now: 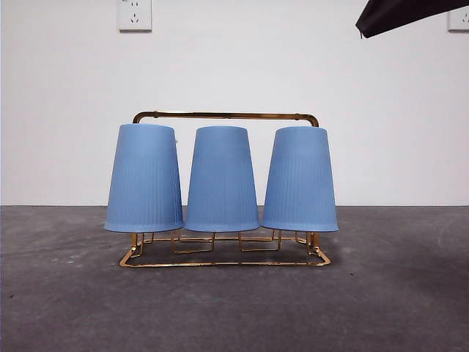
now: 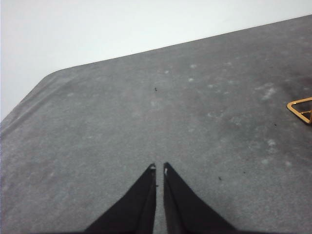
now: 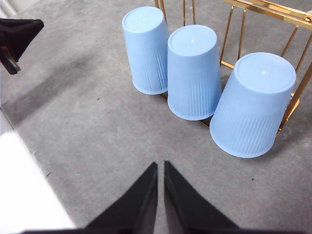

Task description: Pick the top cup and place it on cupholder, pick up the mid cup and place it on cupholder, last pick the bottom cup and place it on cupholder.

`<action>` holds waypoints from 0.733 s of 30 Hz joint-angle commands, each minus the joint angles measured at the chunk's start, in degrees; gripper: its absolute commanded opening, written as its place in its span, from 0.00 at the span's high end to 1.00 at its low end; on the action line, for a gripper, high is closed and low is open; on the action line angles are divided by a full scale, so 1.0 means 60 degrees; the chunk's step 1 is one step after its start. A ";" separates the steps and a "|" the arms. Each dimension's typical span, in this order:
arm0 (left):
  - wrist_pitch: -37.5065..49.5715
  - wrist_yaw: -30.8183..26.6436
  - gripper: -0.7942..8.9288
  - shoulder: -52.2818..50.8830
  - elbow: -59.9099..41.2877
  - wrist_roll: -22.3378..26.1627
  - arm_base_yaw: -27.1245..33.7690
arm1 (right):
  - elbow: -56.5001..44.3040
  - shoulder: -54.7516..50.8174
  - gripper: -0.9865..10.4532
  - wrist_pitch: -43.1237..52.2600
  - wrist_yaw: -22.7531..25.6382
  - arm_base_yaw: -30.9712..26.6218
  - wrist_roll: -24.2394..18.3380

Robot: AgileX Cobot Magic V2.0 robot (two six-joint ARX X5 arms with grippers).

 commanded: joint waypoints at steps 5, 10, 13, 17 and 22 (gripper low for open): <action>-0.0055 -0.0011 0.90 -0.0018 -0.0197 -0.0313 0.0025 | 0.0044 0.0036 0.90 0.0080 0.0007 0.0084 0.0087; -0.0055 -0.0011 0.90 -0.0018 -0.0197 -0.0313 0.0025 | 0.0044 0.0036 0.90 0.0080 0.0007 0.0084 0.0087; -0.0055 -0.0011 0.90 -0.0018 -0.0197 -0.0313 0.0025 | 0.0044 0.0036 0.90 0.0080 0.0007 0.0084 0.0084; -0.0055 -0.0011 0.90 -0.0018 -0.0197 -0.0313 0.0025 | 0.0044 0.0036 0.90 0.0080 0.0007 0.0084 0.0087; -0.0055 -0.0011 0.90 -0.0018 -0.0197 -0.0313 0.0025 | 0.0044 0.0036 0.90 0.0080 0.0007 0.0084 0.0087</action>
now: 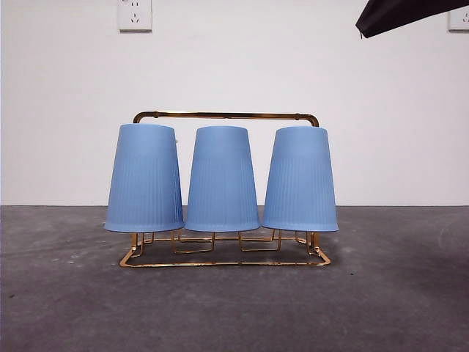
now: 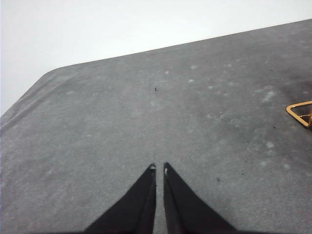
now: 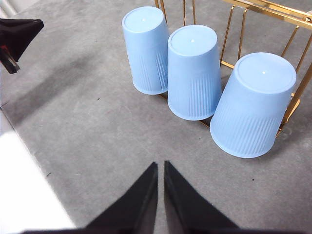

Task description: Pick the top cup and place it on cupholder, pick up the mid cup and place it on cupholder, last pick the bottom cup and place it on cupholder.

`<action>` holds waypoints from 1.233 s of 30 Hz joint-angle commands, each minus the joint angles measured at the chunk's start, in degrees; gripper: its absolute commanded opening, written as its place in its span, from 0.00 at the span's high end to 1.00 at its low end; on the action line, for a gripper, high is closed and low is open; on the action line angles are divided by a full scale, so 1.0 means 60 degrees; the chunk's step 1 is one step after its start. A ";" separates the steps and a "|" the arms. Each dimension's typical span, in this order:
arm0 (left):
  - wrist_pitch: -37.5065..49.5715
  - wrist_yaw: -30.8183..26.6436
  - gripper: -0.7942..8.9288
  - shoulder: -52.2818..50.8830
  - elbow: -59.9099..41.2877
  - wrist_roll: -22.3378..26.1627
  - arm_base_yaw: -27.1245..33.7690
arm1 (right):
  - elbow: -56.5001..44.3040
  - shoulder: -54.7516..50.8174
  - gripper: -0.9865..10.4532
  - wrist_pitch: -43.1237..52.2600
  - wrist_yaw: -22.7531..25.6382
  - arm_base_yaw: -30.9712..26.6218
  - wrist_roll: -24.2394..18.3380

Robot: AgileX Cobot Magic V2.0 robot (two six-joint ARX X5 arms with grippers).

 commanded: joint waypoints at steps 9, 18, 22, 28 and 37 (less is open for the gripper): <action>-0.0055 -0.0015 0.90 -0.0018 -0.0197 -0.0055 0.0025 | 0.0044 -0.0047 0.90 0.0069 0.0007 0.0084 0.0022; -0.0055 -0.0015 0.90 -0.0018 -0.0197 -0.0055 0.0025 | -0.0459 -0.1628 0.90 0.1013 0.0047 -0.1974 -0.0685; -0.0055 -0.0015 0.90 -0.0018 -0.0197 -0.0055 0.0025 | -0.1388 -0.2718 0.90 0.2018 0.0047 -0.3577 -0.1078; -0.0055 -0.0015 0.90 -0.0018 -0.0197 -0.0055 0.0025 | -0.3519 -0.4430 0.90 0.4073 0.0047 -0.5399 -0.1311; -0.0051 -0.0015 0.90 -0.0018 -0.0197 -0.0055 0.0025 | -0.6182 -0.6309 0.90 0.5763 0.0466 -0.6284 -0.1308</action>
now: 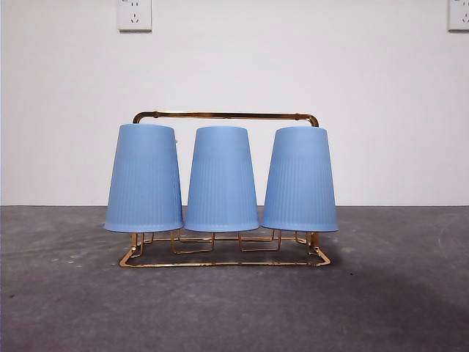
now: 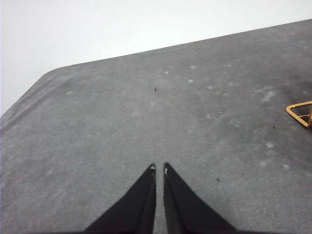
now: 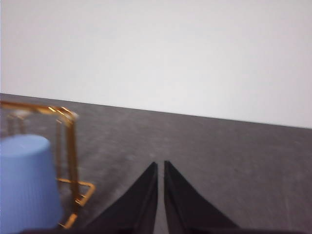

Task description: Pick the top cup and place it on cupholder, pick up the mid cup and place it on cupholder, last pick the bottom cup and place it on cupholder.

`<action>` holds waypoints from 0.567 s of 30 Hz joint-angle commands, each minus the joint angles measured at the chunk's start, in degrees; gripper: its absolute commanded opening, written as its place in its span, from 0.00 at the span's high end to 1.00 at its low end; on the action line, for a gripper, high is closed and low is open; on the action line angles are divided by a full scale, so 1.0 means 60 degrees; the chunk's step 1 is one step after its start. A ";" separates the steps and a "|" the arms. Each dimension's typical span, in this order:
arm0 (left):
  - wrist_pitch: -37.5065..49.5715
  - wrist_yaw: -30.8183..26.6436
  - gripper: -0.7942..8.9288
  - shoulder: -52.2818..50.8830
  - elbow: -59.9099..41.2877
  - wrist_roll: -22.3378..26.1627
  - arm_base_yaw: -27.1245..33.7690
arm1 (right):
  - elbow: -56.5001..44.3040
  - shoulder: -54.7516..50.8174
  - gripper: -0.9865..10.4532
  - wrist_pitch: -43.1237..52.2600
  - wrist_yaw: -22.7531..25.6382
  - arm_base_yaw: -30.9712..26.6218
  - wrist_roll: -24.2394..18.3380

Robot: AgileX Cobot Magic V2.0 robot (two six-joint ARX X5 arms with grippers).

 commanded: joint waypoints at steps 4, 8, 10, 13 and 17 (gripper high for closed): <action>-0.0055 -0.0011 0.90 -0.0018 -0.0197 -0.0055 0.0025 | -0.1056 -0.0889 0.90 0.0208 0.0525 -0.0080 -0.0040; -0.0055 -0.0011 0.90 -0.0018 -0.0197 -0.0055 0.0025 | -0.1446 -0.1246 0.90 0.0033 0.0550 -0.0080 0.0029; -0.0055 -0.0011 0.90 -0.0018 -0.0197 -0.0055 0.0025 | -0.1446 -0.1239 0.90 -0.0117 0.0627 -0.0091 0.0033; -0.0055 -0.0011 0.90 -0.0018 -0.0197 -0.0055 0.0025 | -0.1446 -0.1239 0.90 -0.0393 0.0729 -0.0091 0.0033; -0.0055 -0.0011 0.90 -0.0018 -0.0197 -0.0055 0.0025 | -0.1446 -0.1239 0.90 -0.1290 0.0729 -0.0091 0.0106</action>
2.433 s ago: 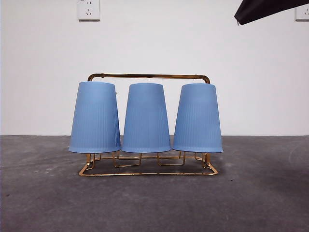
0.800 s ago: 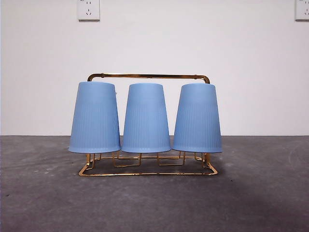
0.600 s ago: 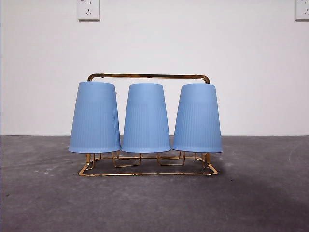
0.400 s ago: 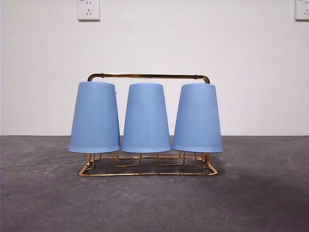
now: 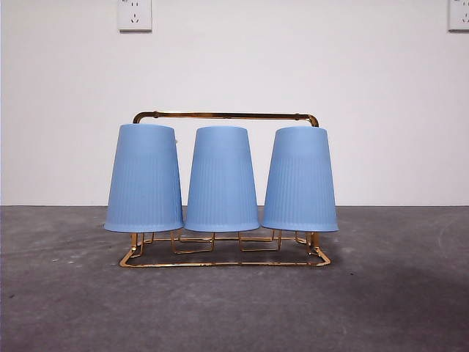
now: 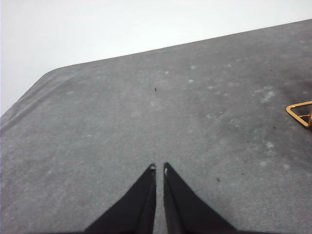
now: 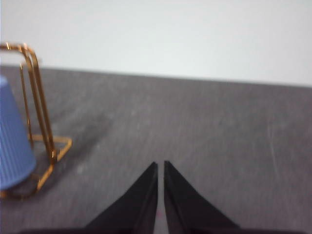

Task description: Pick the top cup and place it on cupholder, pick up the mid cup and place it on cupholder, last pick the bottom cup and place it on cupholder.

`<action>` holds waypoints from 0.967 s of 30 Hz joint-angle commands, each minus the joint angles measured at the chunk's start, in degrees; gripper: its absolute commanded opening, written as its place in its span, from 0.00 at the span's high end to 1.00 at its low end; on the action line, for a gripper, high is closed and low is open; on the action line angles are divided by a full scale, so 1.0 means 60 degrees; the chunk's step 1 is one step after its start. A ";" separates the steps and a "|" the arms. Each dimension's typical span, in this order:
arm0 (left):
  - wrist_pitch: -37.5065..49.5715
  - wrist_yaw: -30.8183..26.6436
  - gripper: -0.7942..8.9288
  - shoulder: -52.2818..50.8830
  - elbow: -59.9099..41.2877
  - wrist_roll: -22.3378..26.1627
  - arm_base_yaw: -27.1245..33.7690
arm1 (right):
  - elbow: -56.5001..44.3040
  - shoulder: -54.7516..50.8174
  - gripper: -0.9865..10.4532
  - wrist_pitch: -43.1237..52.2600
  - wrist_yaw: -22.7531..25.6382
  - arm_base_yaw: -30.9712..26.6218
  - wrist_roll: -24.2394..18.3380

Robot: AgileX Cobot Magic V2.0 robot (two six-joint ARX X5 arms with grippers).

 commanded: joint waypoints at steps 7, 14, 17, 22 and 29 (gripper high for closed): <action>-0.0058 -0.0011 0.90 -0.0018 -0.0197 -0.0055 0.0025 | -0.0047 -0.0025 0.90 -0.0772 0.0004 0.0007 0.0353; -0.0055 -0.0011 0.90 -0.0018 -0.0197 -0.0055 0.0025 | -0.0044 -0.0025 0.90 -0.0740 0.0011 0.0007 0.0350; -0.0058 -0.0011 0.90 -0.0018 -0.0197 -0.0055 0.0025 | -0.0044 -0.0025 0.90 -0.0740 0.0011 0.0007 0.0350; -0.0055 -0.0011 0.90 -0.0018 -0.0197 -0.0055 0.0025 | -0.0044 -0.0025 0.90 -0.0740 0.0011 0.0007 0.0350; -0.0055 -0.0011 0.90 -0.0018 -0.0197 -0.0055 0.0025 | -0.0044 -0.0025 0.90 -0.0740 0.0011 0.0007 0.0350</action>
